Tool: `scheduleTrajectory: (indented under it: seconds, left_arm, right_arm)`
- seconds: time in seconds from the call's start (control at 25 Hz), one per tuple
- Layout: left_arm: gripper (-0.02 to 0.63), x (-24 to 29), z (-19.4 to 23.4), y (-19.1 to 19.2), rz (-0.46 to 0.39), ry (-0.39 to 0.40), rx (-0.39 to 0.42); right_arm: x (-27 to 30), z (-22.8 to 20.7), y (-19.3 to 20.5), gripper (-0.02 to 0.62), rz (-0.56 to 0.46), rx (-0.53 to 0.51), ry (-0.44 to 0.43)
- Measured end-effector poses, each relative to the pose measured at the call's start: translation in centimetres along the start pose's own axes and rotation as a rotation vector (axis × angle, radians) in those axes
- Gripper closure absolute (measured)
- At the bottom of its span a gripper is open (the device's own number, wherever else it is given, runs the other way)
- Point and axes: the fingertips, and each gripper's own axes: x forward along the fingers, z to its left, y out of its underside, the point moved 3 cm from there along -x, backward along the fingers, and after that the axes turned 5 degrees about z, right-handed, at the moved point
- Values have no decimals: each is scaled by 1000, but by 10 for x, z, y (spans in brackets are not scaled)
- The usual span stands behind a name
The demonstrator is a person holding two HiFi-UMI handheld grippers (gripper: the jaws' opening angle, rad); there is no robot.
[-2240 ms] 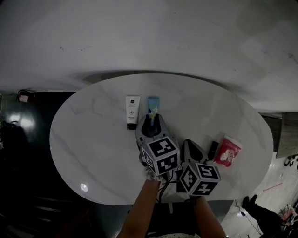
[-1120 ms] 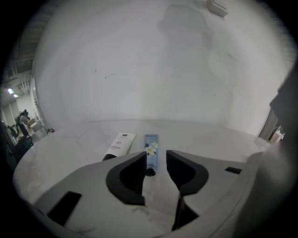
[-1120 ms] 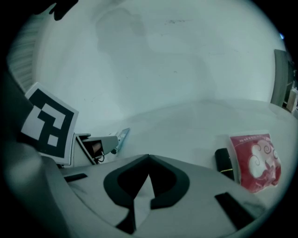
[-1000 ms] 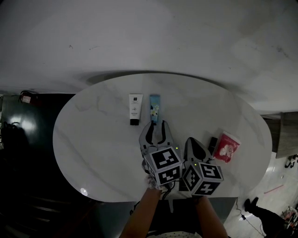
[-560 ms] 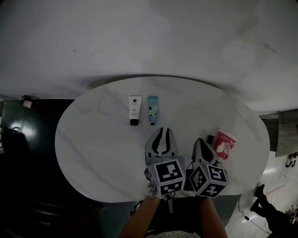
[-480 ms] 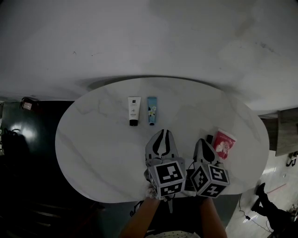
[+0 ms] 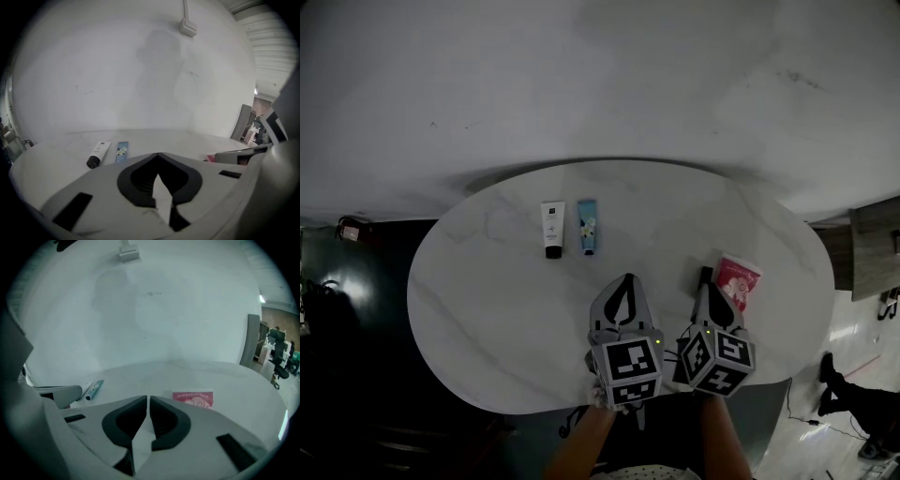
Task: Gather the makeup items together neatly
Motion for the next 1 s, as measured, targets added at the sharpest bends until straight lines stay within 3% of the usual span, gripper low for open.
scheduleTrajectory:
  seconds: [0.32, 1.0]
  left_arm:
    - [578, -1, -14, 2, -1, 25, 19]
    - [578, 6, -18, 14, 29, 45, -13]
  right_arm:
    - [-3, -18, 1, 548, 11, -2, 51]
    - [24, -11, 15, 443, 100, -18, 5]
